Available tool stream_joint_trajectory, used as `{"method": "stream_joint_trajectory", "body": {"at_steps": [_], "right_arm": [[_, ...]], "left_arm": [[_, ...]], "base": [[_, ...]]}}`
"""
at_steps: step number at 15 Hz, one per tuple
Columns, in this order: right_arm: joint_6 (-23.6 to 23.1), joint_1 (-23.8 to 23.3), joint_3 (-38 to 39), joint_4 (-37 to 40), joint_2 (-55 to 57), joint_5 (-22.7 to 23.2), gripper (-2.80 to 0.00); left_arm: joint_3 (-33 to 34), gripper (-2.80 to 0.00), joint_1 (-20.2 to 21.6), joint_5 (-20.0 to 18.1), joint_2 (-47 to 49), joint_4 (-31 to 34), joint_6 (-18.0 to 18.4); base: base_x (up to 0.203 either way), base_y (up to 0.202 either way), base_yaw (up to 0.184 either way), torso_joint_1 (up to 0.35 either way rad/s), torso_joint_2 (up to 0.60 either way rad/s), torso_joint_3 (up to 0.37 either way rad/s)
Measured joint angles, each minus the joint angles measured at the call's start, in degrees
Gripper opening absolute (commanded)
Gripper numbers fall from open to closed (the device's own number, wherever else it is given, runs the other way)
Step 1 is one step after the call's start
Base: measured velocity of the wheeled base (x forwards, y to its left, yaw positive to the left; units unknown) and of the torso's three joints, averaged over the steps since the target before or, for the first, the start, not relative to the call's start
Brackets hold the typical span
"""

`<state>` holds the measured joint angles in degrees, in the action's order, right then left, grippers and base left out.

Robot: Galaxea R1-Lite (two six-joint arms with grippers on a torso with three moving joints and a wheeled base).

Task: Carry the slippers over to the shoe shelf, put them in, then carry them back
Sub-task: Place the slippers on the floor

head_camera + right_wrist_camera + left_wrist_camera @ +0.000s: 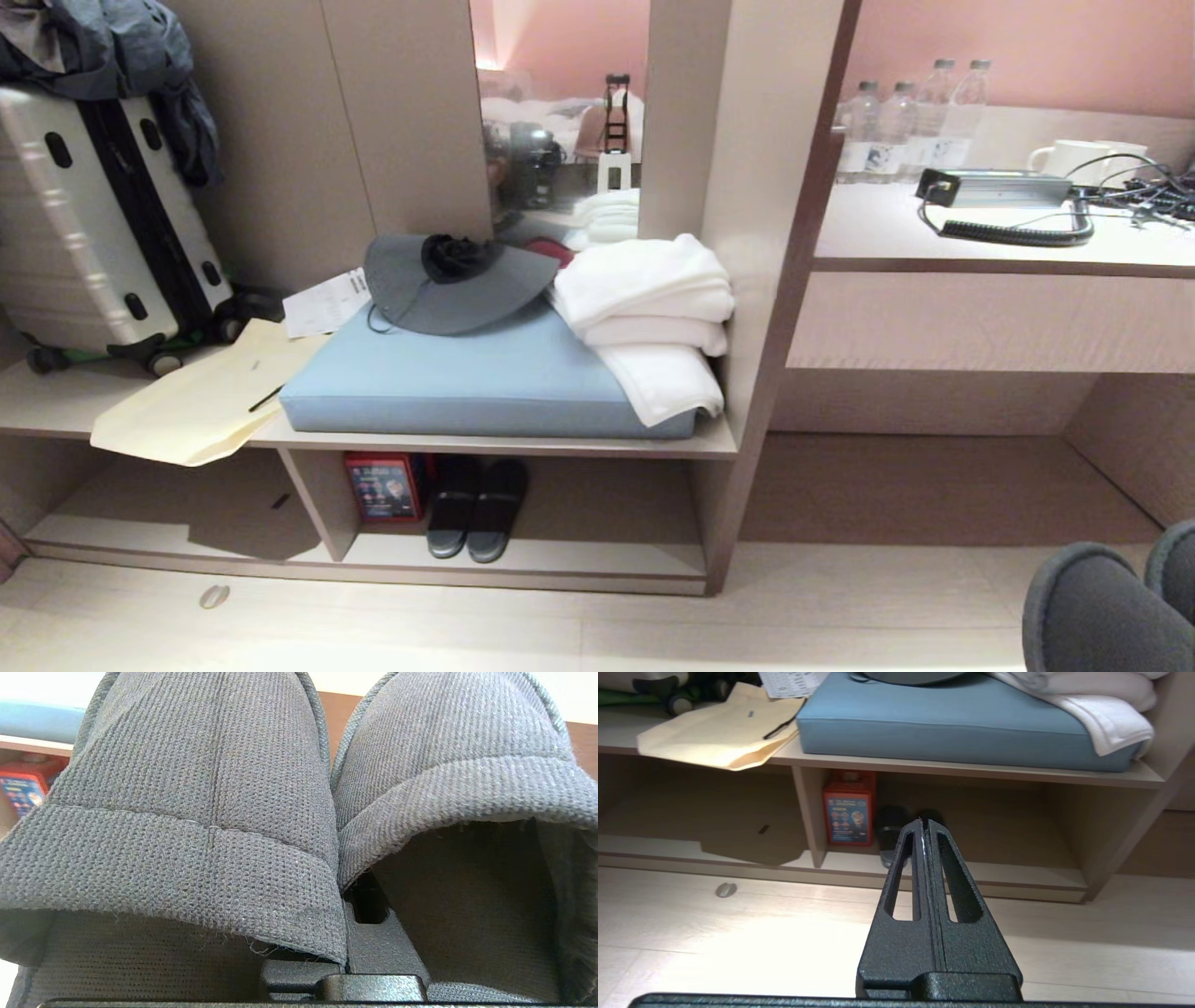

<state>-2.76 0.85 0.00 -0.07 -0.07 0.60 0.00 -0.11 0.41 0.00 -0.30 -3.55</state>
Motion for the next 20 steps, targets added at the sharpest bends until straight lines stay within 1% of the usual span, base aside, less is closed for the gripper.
{"method": "stream_joint_trajectory", "body": {"at_steps": [15, 16, 20], "right_arm": [[0.0, 0.0, 0.0, 0.0, 0.0, 0.0, -2.80], [0.0, 0.0, 0.0, 0.0, 0.0, 0.0, -2.80], [0.0, 0.0, 0.0, 0.0, 0.0, 0.0, -2.80]], "left_arm": [[0.0, -2.80, 0.0, 0.0, 0.0, 0.0, 0.0], [0.0, -2.80, 0.0, 0.0, 0.0, 0.0, 0.0], [0.0, -2.80, 0.0, 0.0, 0.0, 0.0, 0.0]], "base": [[0.000, -0.195, 0.002, 0.002, 0.00, 0.003], [0.000, -0.117, 0.006, -0.002, 0.00, 0.006], [0.000, 0.000, 0.000, 0.000, 0.00, 0.000]]}}
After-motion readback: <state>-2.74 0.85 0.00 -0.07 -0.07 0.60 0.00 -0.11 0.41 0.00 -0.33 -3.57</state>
